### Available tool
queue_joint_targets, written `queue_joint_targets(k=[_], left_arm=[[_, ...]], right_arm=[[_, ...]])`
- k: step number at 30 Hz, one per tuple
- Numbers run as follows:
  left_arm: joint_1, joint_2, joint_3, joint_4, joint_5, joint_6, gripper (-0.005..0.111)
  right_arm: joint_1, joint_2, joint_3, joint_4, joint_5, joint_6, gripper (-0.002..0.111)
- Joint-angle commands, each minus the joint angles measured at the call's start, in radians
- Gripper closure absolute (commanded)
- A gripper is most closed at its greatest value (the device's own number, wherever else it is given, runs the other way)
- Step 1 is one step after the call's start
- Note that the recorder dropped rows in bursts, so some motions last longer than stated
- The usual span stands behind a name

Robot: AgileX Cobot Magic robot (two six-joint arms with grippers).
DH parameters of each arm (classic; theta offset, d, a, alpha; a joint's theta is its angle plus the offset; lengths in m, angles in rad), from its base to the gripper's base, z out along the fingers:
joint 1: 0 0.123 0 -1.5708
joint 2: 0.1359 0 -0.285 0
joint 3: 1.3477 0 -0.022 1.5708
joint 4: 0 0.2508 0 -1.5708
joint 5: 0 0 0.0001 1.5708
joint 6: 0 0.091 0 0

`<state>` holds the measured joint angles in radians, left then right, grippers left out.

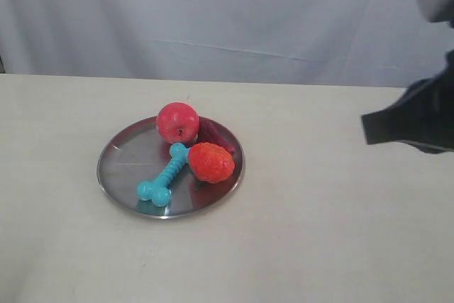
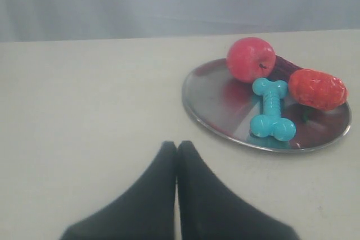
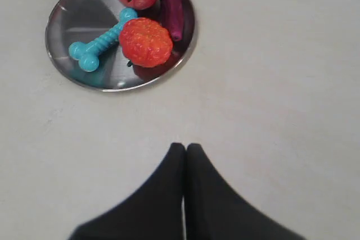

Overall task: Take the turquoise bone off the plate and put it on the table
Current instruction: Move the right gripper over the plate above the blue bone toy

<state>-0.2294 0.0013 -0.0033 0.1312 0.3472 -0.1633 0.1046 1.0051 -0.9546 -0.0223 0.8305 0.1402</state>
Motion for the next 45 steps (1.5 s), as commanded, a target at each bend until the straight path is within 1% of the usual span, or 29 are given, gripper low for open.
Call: queue_joint_targets(k=[1, 6, 19, 25, 33, 37, 43, 45], left_arm=[[-0.003, -0.001, 0.003, 0.0, -0.001, -0.002, 0.107], [-0.003, -0.001, 0.003, 0.0, -0.001, -0.002, 0.107], [-0.003, -0.001, 0.003, 0.0, -0.001, -0.002, 0.107], [-0.003, -0.001, 0.003, 0.0, -0.001, -0.002, 0.107], [-0.003, -0.001, 0.003, 0.0, -0.001, 0.0, 0.107], [-0.003, -0.001, 0.003, 0.0, -0.001, 0.0, 0.107], [-0.003, -0.001, 0.003, 0.0, -0.001, 0.0, 0.107], [-0.003, -0.001, 0.003, 0.0, -0.001, 0.0, 0.107]], right_arm=[[0.053, 0.164, -0.112, -0.002, 0.013, 0.026, 0.109], [0.102, 0.311, -0.211, -0.002, 0.015, 0.059, 0.109], [0.3, 0.652, -0.467, -0.005, 0.036, 0.244, 0.109], [0.363, 0.814, -0.604, -0.065, 0.039, 0.364, 0.109], [0.374, 1.006, -0.789, -0.105, 0.036, 0.553, 0.109], [0.376, 1.085, -0.858, -0.195, 0.036, 0.649, 0.109], [0.376, 1.185, -0.907, -0.309, 0.041, 0.789, 0.109], [0.376, 1.211, -0.92, -0.32, 0.038, 0.814, 0.109]])
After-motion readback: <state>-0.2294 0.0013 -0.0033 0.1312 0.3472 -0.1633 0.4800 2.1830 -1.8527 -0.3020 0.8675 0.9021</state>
